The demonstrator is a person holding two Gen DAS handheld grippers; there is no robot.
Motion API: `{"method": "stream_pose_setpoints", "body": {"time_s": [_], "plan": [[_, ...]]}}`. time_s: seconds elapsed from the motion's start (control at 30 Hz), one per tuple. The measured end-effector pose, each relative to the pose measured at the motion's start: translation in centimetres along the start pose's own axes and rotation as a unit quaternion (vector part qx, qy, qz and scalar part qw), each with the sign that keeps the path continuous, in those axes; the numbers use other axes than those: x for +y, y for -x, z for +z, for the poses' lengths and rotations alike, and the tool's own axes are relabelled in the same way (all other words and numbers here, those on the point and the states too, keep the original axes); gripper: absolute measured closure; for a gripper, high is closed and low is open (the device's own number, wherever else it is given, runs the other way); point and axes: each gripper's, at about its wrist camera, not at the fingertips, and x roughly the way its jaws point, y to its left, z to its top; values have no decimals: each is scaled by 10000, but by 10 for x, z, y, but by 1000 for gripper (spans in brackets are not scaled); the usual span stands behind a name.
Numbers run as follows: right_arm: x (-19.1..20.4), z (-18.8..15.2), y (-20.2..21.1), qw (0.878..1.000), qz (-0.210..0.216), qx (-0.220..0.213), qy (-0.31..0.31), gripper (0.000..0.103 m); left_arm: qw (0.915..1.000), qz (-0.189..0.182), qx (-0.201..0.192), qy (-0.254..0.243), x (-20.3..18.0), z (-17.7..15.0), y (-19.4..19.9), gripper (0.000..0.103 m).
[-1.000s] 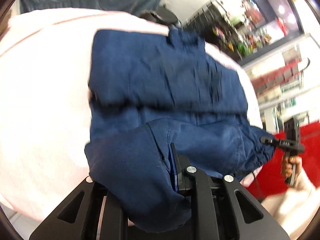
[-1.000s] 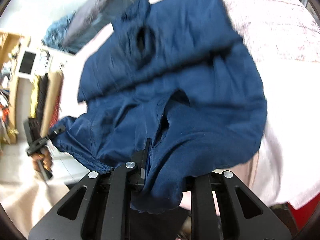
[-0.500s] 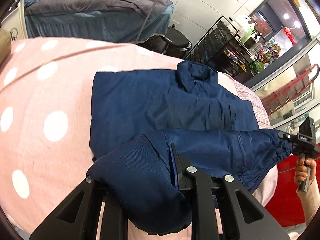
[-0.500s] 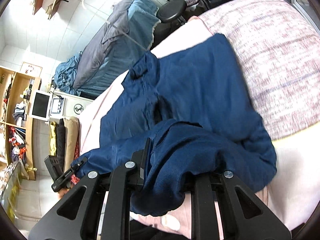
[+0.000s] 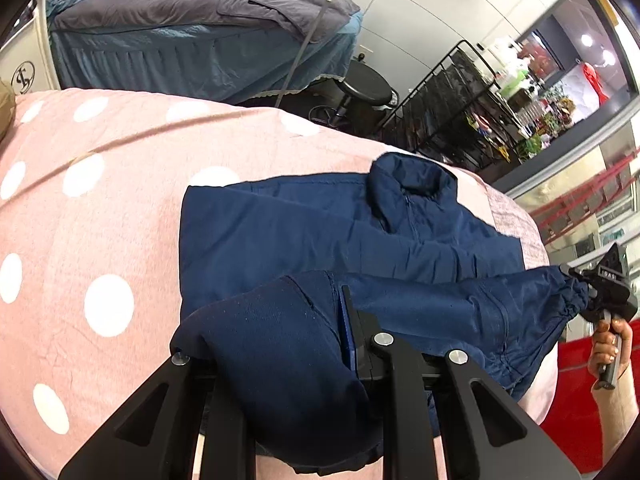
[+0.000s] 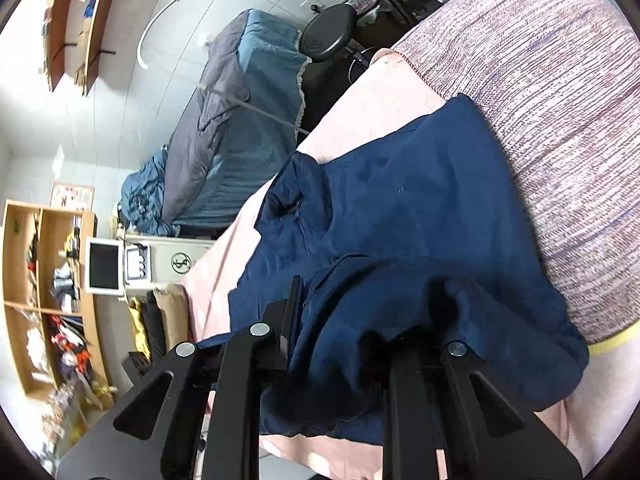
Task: Fold large clothes
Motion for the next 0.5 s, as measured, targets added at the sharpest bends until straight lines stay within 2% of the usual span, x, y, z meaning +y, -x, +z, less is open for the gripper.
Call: {"method": "stream_pose_setpoints", "body": {"time_s": [0.17, 0.3, 0.43, 0.5], "plan": [[-14, 20, -15, 9976, 315, 74, -607, 84, 9980, -157, 150, 586, 13, 14, -14, 84], [-34, 26, -27, 9913, 504, 185, -1202, 77, 9895, -612, 311, 1268, 32, 15, -20, 82], [-39, 29, -29, 9890, 647, 247, -1310, 74, 9863, -865, 339, 1366, 41, 12, -13, 79], [-42, 31, -28, 9851, 844, 260, -1472, 64, 9831, -1038, 361, 1462, 45, 11, -8, 77]]}}
